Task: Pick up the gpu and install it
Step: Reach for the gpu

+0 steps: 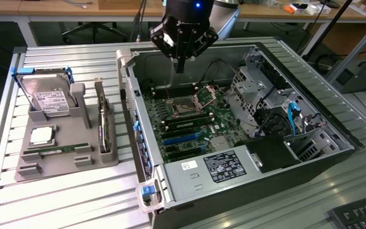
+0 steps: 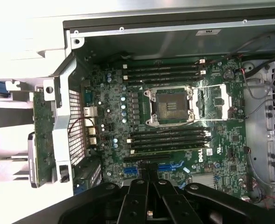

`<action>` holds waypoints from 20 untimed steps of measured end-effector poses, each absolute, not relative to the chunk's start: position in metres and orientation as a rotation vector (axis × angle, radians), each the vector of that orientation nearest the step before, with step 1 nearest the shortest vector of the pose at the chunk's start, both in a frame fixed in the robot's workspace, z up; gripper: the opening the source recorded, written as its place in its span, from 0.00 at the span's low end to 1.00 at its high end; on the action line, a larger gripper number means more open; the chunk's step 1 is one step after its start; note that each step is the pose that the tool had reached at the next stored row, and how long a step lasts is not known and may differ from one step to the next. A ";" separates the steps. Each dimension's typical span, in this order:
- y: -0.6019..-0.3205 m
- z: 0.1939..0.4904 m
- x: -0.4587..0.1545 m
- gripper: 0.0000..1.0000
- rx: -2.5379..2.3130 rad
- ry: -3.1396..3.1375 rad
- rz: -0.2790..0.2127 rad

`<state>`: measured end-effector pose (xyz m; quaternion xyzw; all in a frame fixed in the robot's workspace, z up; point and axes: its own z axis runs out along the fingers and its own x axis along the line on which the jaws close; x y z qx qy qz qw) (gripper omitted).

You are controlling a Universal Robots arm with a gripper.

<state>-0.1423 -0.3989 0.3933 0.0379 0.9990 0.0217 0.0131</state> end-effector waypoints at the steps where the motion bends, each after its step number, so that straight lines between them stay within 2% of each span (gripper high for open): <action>1: -0.399 0.393 -0.143 0.11 0.118 3.112 0.068; 20: -0.399 0.393 -0.150 0.11 0.118 3.112 0.068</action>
